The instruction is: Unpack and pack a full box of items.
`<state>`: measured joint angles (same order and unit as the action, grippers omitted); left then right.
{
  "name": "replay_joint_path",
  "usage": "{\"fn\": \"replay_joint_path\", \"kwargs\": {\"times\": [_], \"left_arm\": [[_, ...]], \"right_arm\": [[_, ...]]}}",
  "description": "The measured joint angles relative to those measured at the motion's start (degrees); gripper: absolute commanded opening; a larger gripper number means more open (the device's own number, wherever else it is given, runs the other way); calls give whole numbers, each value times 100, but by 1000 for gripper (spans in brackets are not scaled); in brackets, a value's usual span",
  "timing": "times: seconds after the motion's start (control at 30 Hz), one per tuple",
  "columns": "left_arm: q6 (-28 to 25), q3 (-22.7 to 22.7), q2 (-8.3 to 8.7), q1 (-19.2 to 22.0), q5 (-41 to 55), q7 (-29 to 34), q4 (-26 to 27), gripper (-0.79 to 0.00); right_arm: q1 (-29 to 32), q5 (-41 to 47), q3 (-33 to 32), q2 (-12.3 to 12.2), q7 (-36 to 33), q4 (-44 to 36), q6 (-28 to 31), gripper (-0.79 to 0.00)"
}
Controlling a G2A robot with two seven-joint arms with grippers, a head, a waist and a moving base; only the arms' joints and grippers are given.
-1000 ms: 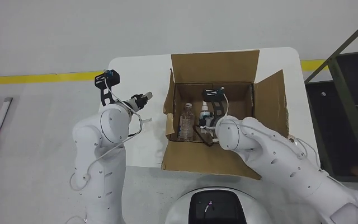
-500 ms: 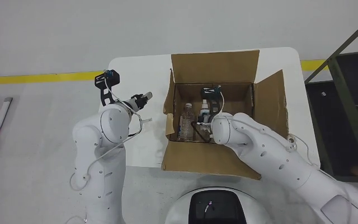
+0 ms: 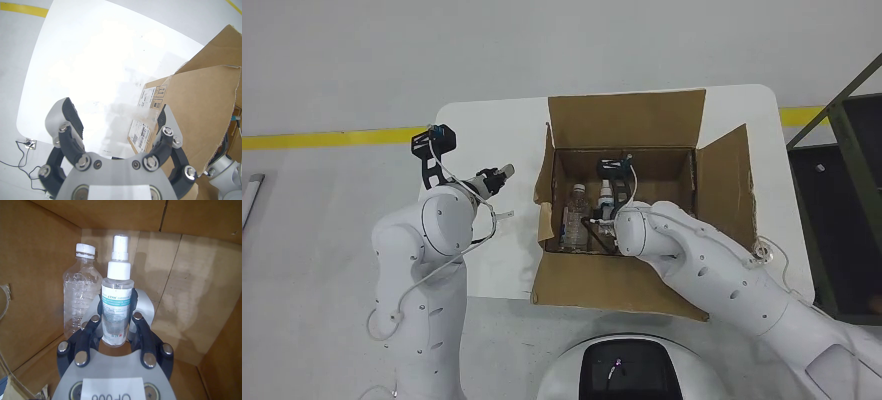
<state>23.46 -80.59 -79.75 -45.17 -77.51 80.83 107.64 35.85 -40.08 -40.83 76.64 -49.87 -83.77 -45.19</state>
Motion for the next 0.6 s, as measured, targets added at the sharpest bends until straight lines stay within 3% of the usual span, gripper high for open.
{"fn": "replay_joint_path", "kwargs": {"times": [0.1,0.17,0.43,0.6], "left_arm": [[0,0,0,0,0,0,0,0],[0,0,0,0,0,0,0,0],[0,0,0,0,0,0,0,0],[0,0,0,0,0,0,0,0]], "right_arm": [[12,-55,-18,9,-58,-19,8,-539],[32,-93,-39,12,-103,-36,18,-465],[133,-291,-79,33,-215,-128,24,-413],[206,-377,-146,38,-277,-217,25,-419]]}}
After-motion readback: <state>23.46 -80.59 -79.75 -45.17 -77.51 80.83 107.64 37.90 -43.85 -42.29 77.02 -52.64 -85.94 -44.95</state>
